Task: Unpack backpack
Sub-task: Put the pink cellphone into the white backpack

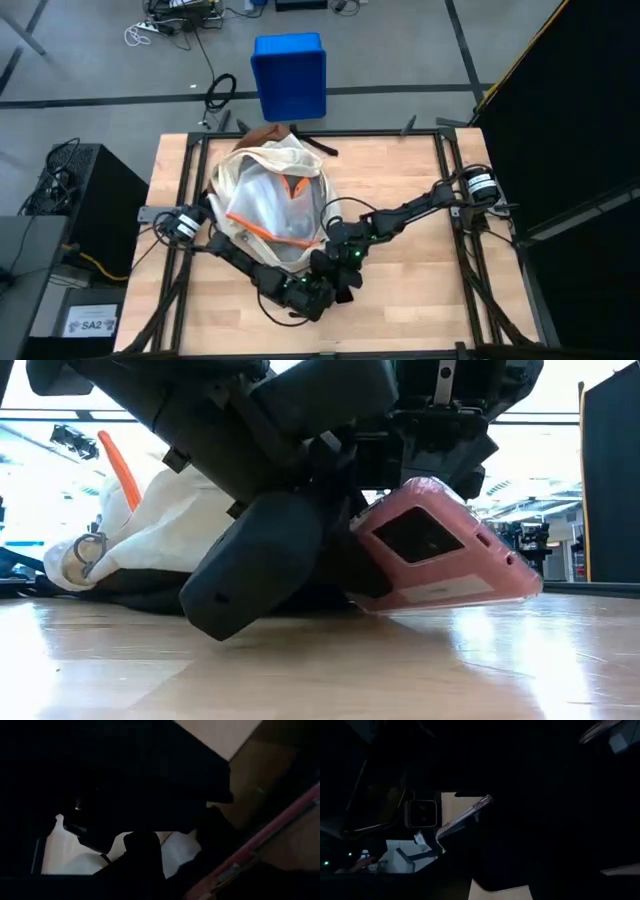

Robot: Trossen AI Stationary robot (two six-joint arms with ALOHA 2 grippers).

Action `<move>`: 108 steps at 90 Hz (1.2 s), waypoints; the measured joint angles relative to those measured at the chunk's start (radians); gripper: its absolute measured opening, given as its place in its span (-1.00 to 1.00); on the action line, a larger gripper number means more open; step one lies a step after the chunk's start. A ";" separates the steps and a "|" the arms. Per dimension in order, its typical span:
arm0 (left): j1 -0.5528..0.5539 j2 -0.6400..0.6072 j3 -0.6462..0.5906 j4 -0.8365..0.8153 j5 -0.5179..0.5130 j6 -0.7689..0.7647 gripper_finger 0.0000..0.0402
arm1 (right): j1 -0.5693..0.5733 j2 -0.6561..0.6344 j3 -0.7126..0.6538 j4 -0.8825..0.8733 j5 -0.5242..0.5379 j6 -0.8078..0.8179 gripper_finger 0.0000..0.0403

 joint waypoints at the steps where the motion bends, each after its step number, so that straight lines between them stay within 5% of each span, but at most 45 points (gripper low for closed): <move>1: 0.000 0.000 0.000 0.002 0.001 0.000 -0.31 | 0.000 0.000 0.000 0.000 0.000 0.000 -0.37; 78: -0.012 -0.005 0.003 0.010 -0.042 0.011 -0.32 | 0.083 -0.001 -0.002 0.076 0.029 0.110 -0.33; 108: -0.008 -0.005 0.003 -0.034 -0.071 -0.011 -0.03 | 0.083 -0.001 -0.001 0.075 0.105 0.107 -0.31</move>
